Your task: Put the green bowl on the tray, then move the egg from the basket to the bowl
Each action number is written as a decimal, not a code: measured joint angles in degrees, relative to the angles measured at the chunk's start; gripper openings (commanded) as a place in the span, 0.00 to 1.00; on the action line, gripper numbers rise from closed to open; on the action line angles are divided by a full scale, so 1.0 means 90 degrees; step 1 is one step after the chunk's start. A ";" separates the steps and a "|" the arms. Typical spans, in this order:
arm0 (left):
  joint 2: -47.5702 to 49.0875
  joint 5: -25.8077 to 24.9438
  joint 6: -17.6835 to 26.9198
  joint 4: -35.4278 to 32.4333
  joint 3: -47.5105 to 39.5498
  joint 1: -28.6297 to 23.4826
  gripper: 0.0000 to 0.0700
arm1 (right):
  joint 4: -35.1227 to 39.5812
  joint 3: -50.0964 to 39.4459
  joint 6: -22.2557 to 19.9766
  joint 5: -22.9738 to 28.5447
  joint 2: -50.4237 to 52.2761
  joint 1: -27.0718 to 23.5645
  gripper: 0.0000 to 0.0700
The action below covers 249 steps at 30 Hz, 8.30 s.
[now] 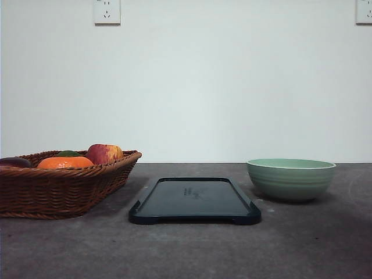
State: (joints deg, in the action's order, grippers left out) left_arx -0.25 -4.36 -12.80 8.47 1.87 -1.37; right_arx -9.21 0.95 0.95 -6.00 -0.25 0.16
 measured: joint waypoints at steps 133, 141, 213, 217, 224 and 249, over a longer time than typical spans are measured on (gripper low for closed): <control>-0.7128 -0.1180 0.0807 0.1800 0.5440 0.0850 0.33 | -0.4557 0.9662 0.0539 -0.1157 -1.0982 0.0520 0.00; -0.7128 -0.1179 0.0807 0.1799 0.5440 0.0850 0.33 | -0.4731 1.0790 0.0536 -0.1163 -1.1185 0.1332 0.00; -0.7128 -0.1154 0.0832 0.1816 0.5440 0.0843 0.33 | -0.0723 0.6532 0.0324 -0.0712 -0.8981 0.2803 0.34; -0.7128 -0.1154 0.0833 0.1817 0.5440 0.0843 0.34 | -0.0501 0.5556 0.0247 -0.0712 -0.8260 0.2805 0.34; -0.7128 -0.1154 0.0833 0.1819 0.5440 0.0850 0.34 | -0.0350 0.4154 0.0215 -0.0700 -0.6838 0.2805 0.34; -0.8914 -0.1103 0.0998 0.3472 0.7355 0.1014 0.50 | -0.0398 0.3422 0.0204 -0.0666 -0.5506 0.2805 0.34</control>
State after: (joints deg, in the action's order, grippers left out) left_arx -80.47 -14.28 -3.81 39.71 68.07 7.76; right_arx -12.80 31.75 2.79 -11.99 -49.80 25.41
